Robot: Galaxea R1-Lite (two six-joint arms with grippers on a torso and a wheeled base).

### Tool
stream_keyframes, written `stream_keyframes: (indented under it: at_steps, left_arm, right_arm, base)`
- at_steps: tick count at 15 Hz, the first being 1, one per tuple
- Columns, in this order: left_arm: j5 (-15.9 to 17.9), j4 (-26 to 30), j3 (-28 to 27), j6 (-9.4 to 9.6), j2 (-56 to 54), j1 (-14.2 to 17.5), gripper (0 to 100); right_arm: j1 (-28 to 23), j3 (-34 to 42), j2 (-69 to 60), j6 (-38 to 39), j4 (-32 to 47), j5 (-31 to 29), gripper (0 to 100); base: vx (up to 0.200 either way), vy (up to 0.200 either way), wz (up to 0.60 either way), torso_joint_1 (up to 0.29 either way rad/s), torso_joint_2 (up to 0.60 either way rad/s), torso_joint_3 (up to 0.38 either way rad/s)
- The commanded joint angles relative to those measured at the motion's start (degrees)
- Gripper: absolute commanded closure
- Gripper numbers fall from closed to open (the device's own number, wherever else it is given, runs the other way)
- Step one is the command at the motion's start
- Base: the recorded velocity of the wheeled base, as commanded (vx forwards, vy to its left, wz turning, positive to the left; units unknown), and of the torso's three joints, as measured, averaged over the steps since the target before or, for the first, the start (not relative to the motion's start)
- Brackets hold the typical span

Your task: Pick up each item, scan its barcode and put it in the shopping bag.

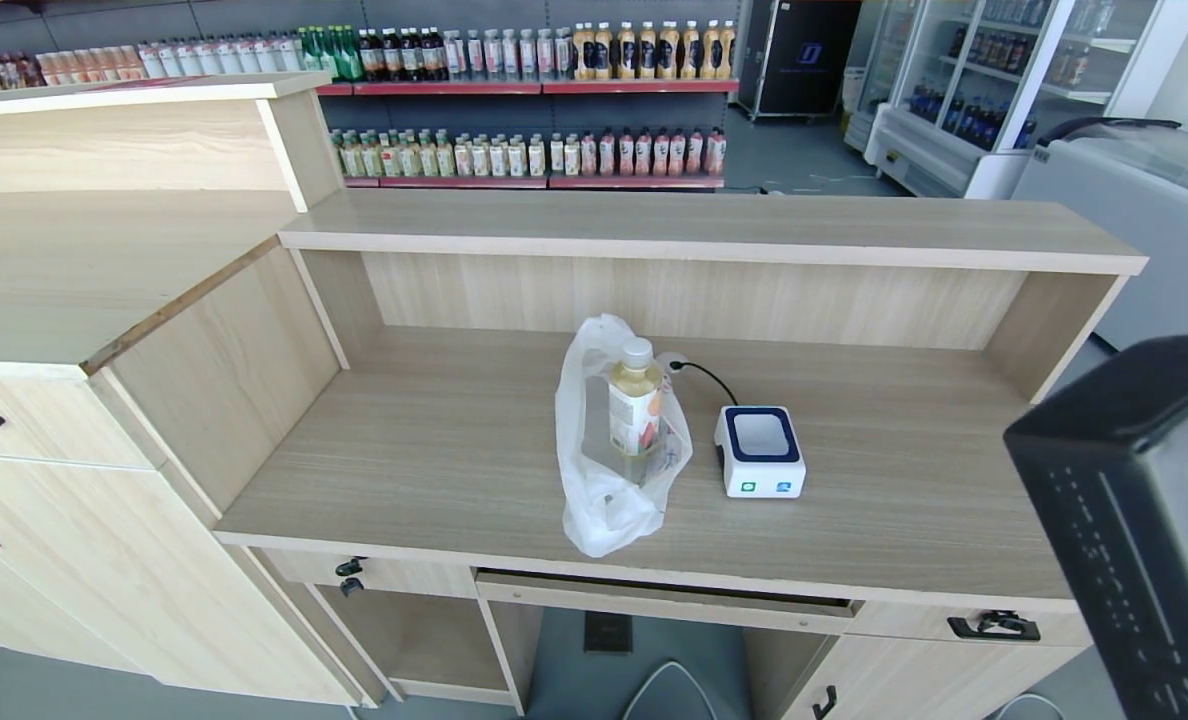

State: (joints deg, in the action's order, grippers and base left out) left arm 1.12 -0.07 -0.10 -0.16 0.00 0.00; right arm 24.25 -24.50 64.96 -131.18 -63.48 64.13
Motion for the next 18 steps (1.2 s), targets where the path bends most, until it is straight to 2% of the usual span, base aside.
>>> stream_keyframes:
  at_steps: [1,6,12,18]
  left_arm:
    - [0.0,0.0,0.0,-0.11,0.1,0.0,0]
    - [0.0,0.0,0.0,-0.02,0.1,0.0,0]
    - [0.0,0.0,0.0,-0.02,0.1,0.0,0]
    - [0.0,0.0,0.0,-0.11,0.1,0.0,0]
  right_arm:
    - [-0.2,0.0,-0.8,0.1,0.0,0.0,100]
    - [-3.9,-0.2,-4.9,-0.3,7.3,0.6,100]
    - [-6.1,-0.3,-5.7,-0.2,8.0,0.8,100]
    - [-5.9,-0.2,-5.8,-3.4,11.7,0.7,100]
  base:
    - [0.000,0.000,0.00,0.000,0.00,0.000]
    - [0.000,0.000,0.00,0.000,0.00,0.000]
    - [0.000,0.000,0.00,0.000,0.00,0.000]
    - [0.000,0.000,0.00,0.000,0.00,0.000]
